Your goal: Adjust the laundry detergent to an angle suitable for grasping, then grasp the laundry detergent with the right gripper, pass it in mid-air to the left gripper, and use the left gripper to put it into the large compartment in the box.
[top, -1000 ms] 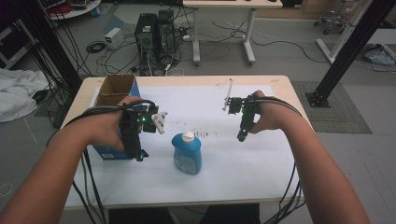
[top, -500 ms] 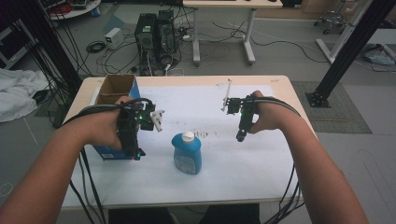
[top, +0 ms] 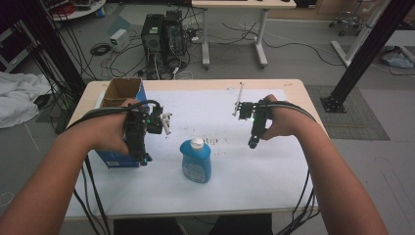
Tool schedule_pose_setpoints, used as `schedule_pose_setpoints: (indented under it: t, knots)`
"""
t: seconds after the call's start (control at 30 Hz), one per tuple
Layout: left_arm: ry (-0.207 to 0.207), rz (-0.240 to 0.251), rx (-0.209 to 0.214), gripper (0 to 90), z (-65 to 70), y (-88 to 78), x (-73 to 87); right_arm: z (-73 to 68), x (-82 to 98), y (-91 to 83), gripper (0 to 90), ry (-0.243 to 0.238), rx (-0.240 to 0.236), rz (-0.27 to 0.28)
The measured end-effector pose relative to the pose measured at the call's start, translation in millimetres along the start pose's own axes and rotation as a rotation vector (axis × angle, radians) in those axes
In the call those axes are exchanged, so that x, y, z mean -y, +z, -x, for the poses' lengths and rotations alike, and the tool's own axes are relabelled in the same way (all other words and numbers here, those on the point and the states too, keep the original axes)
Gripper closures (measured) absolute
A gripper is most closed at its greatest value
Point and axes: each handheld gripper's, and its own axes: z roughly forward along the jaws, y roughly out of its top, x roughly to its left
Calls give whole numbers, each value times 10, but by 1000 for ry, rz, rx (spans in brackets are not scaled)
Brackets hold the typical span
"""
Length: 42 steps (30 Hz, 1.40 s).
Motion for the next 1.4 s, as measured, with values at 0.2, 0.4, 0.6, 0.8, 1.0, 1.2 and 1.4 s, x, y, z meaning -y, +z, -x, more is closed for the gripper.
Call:
schedule_pose_setpoints:
  t: [0.2,0.4,0.6,0.8,1.0,1.2,1.4]
  knots:
    - [-2,-11,14,92,-24,18,1,-6,20,-14,129,-2,2,1]
    - [-2,-28,26,92,-62,18,-11,-17,59,-58,129,2,5,5]
    - [-8,-46,38,91,-152,0,-26,-40,83,-160,129,-13,20,5]
    - [-16,-49,46,91,-252,-4,-53,-76,86,-267,129,-15,30,25]
    - [-23,-66,60,91,-306,38,-80,-61,91,-271,129,-11,33,17]
    - [-33,-51,67,91,-305,50,-75,-52,63,-271,129,-19,35,17]
    - [-30,-49,68,91,-328,69,-60,-65,65,-278,129,-19,38,15]
